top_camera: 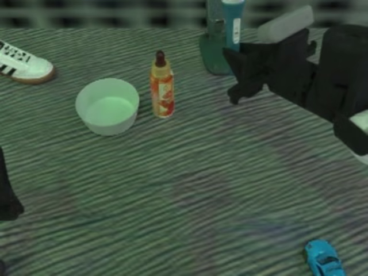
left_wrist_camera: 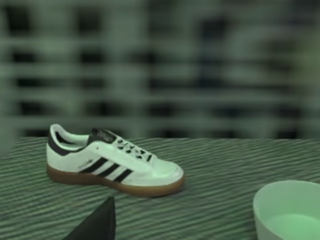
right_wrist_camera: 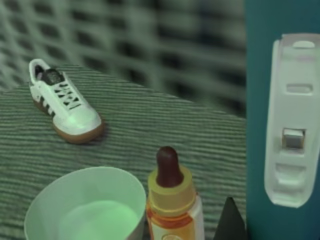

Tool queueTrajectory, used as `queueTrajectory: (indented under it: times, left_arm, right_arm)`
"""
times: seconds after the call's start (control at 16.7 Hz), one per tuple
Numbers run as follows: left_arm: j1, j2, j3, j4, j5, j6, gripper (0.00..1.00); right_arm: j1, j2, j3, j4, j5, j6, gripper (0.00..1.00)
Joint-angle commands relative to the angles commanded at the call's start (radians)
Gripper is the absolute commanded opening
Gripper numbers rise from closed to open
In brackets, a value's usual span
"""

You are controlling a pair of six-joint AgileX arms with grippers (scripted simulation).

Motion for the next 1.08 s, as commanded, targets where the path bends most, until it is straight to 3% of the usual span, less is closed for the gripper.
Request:
queueTrajectory:
  times: [0.24,0.6,0.72,1.08]
  left_arm:
    - [0.0,0.0,0.0,0.0,0.0,0.0,1.0]
    - [0.0,0.0,0.0,0.0,0.0,0.0,1.0]
    - [0.0,0.0,0.0,0.0,0.0,0.0,1.0]
    - [0.0,0.0,0.0,0.0,0.0,0.0,1.0]
  right_arm:
    - [-0.003,-0.068,-0.054,0.154,-0.05,-0.056,0.0]
    - [0.002,-0.074,-0.056,0.169,-0.051,-0.06,0.0]
    - [0.032,-0.085,-0.07,0.19,-0.02,-0.058,0.0]
    - [0.188,-0.143,-0.143,0.3,0.128,-0.041,0.0]
